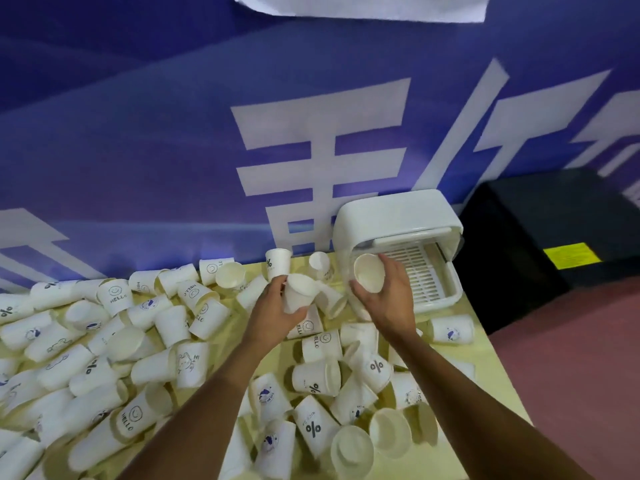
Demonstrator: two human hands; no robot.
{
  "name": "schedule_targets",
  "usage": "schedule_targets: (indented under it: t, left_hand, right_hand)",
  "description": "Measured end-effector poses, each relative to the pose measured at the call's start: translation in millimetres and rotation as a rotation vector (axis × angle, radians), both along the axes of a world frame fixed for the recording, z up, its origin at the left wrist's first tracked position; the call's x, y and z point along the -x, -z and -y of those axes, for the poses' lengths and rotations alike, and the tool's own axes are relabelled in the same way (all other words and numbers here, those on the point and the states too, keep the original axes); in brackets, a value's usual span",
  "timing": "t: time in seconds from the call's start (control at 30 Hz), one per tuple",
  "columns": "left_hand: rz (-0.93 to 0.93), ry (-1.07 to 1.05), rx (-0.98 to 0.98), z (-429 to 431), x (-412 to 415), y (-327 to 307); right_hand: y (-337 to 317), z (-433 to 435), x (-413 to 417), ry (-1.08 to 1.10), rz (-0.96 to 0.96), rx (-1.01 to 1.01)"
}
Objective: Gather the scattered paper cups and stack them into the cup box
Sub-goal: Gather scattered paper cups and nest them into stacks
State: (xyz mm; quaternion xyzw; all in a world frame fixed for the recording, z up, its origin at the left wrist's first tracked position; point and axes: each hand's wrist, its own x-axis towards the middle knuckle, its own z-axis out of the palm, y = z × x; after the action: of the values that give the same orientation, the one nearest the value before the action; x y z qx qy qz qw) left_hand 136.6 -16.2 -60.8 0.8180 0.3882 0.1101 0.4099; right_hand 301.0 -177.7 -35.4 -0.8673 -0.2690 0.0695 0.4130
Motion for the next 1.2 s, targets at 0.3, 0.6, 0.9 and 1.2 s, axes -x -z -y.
schedule_targets:
  t: [0.3,0.6,0.9,1.2]
  left_hand:
    - [0.011,0.094,0.055,33,-22,-13]
    - [0.014,0.060,0.106,39,-11,-21]
    - [0.036,0.013,0.175,54,-12,-22]
    - [0.035,0.037,0.199,53,-5,-14]
  right_hand:
    - [15,19,-23,-0.026,-0.039,0.147]
    - [15,16,-12,-0.128,-0.081,0.057]
    - [6,9,31,-0.285,-0.460,-0.109]
    - [1,28,2,-0.157,-0.298,-0.064]
